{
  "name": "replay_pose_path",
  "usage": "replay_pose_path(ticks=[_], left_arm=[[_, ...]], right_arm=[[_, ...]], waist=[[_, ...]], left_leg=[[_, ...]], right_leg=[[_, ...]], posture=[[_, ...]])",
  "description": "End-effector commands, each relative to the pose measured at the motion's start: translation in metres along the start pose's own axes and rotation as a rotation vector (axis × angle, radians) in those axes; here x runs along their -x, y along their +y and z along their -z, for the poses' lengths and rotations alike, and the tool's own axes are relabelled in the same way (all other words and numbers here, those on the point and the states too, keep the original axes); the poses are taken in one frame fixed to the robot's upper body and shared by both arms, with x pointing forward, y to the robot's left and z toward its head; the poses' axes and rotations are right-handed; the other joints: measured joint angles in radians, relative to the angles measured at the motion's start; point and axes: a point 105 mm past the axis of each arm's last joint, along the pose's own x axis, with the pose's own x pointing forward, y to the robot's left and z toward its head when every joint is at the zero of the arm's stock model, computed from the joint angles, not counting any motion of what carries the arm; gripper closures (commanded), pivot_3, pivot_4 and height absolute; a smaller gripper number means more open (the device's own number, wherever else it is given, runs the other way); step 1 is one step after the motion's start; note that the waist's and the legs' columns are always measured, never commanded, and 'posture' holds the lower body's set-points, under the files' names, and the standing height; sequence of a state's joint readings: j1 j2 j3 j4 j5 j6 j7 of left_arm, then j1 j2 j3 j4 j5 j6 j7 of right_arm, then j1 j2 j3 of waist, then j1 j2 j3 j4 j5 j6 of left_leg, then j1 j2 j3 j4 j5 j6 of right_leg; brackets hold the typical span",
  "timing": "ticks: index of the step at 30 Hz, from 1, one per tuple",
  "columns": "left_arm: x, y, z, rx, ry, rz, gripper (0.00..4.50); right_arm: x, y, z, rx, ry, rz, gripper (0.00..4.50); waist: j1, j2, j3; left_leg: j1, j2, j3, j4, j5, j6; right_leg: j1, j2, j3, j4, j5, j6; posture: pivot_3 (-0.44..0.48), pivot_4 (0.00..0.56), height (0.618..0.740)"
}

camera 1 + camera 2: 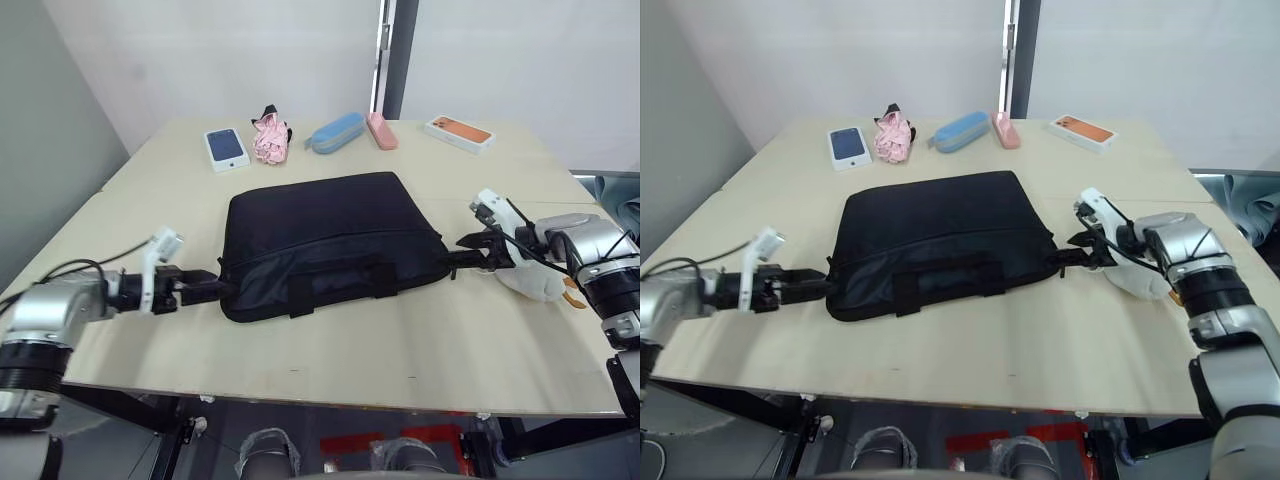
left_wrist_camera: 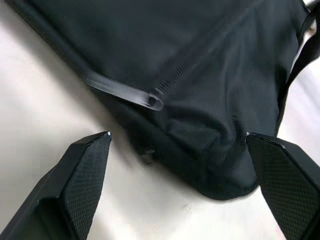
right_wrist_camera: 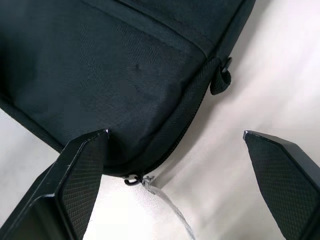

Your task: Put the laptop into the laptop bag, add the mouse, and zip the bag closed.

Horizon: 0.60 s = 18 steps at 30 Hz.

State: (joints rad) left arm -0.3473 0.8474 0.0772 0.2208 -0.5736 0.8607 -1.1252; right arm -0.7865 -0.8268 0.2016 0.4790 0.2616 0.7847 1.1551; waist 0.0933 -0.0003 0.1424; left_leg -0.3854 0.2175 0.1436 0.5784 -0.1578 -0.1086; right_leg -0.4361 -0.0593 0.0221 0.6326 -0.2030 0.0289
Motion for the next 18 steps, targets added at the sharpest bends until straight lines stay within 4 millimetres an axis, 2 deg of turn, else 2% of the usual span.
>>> replay_pose_path(ticks=[1,5,8,12,16,18], left_arm=[[-0.009,0.004,0.009,-0.001,0.044,-0.038,0.00],[-0.023,0.009,0.010,-0.009,0.039,-0.050,0.00],[-0.026,0.005,-0.003,-0.006,-0.007,-0.022,0.86],[-0.019,-0.002,-0.013,-0.031,-0.019,0.025,2.28],[-0.001,0.017,-0.029,-0.110,-0.024,-0.085,3.52],[0.008,0.022,-0.040,-0.133,-0.040,-0.112,3.52]], right_arm=[[-0.003,0.003,-0.008,0.028,-0.010,-0.027,0.84],[-0.008,0.006,-0.006,0.031,-0.009,-0.047,2.17],[-0.008,0.011,-0.004,0.039,-0.014,-0.076,3.21],[-0.006,0.020,-0.001,0.049,-0.017,-0.114,4.50],[-0.007,0.044,0.005,0.068,-0.005,-0.194,4.50],[-0.010,0.056,0.007,0.081,0.003,-0.222,4.50]], waist=[[-0.001,0.000,0.000],[0.007,0.001,-0.002],[0.008,0.001,-0.002],[0.004,0.001,-0.001],[0.004,0.000,-0.001],[-0.001,0.000,-0.001]], left_leg=[[0.001,0.000,0.000,0.000,0.000,0.000],[0.003,-0.001,0.000,0.002,-0.001,-0.001],[0.003,-0.002,0.002,0.006,-0.001,-0.002],[0.002,-0.002,0.002,0.010,0.000,-0.001],[0.001,-0.002,0.002,0.007,0.000,-0.001],[0.001,-0.001,0.002,0.003,0.001,-0.001]], right_leg=[[0.001,0.000,0.000,0.000,0.000,0.000],[0.003,-0.002,0.000,0.003,0.000,0.000],[0.004,-0.006,-0.001,0.008,0.000,0.000],[0.004,-0.007,0.000,0.008,0.002,-0.003],[0.003,-0.006,-0.001,0.006,0.002,-0.002],[0.003,-0.005,-0.002,0.004,0.002,-0.002]], posture=[[0.000,0.150,0.740],[0.000,0.150,0.740],[0.000,0.150,0.740],[0.000,0.150,0.740],[0.000,0.150,0.740],[0.000,0.150,0.740]])
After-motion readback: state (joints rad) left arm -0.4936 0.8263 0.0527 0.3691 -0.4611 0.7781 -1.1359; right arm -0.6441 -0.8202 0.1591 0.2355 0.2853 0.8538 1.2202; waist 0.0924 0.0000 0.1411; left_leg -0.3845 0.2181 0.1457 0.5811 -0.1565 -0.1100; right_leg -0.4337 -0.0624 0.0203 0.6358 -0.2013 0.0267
